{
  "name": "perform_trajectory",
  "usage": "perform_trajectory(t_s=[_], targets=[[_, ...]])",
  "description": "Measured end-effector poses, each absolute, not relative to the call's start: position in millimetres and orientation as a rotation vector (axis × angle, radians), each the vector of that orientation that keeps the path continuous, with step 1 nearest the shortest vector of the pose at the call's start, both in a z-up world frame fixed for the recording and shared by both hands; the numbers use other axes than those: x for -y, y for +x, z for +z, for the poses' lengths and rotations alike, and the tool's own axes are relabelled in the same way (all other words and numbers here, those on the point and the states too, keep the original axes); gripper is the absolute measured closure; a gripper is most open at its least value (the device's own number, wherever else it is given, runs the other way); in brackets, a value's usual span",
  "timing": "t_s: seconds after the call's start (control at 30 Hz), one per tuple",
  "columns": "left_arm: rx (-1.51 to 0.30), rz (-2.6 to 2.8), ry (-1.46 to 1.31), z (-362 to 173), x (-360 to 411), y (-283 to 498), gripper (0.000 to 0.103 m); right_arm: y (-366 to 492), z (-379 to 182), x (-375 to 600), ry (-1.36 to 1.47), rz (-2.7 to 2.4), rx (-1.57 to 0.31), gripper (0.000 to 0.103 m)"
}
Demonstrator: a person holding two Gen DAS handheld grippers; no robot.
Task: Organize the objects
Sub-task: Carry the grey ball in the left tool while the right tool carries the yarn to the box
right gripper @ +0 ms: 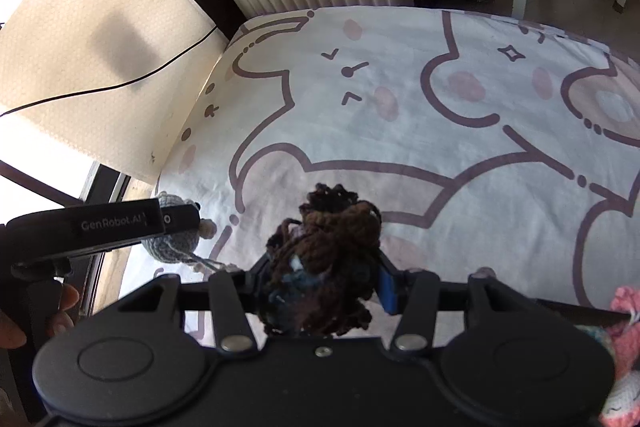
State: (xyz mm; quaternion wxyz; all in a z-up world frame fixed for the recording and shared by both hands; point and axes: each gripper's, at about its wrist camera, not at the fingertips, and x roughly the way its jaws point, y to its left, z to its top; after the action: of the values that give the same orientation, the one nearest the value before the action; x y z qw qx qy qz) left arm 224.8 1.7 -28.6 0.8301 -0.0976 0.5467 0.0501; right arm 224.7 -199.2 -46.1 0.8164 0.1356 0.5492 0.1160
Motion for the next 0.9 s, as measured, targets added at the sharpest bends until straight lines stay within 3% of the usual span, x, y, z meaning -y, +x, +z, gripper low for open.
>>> perform_trajectory(t_s=[0.6,0.9], targets=[[-1.115,0.004,-0.255,5.4,129.3,144.4,0.051,155.2,-10.5,338.7,0.221,0.221,-1.163,0.051],[-1.221,-0.048,-0.376,-6.8,178.0,121.4,0.051,149.3,-19.1,383.5,0.142,0.175,-1.189,0.051]])
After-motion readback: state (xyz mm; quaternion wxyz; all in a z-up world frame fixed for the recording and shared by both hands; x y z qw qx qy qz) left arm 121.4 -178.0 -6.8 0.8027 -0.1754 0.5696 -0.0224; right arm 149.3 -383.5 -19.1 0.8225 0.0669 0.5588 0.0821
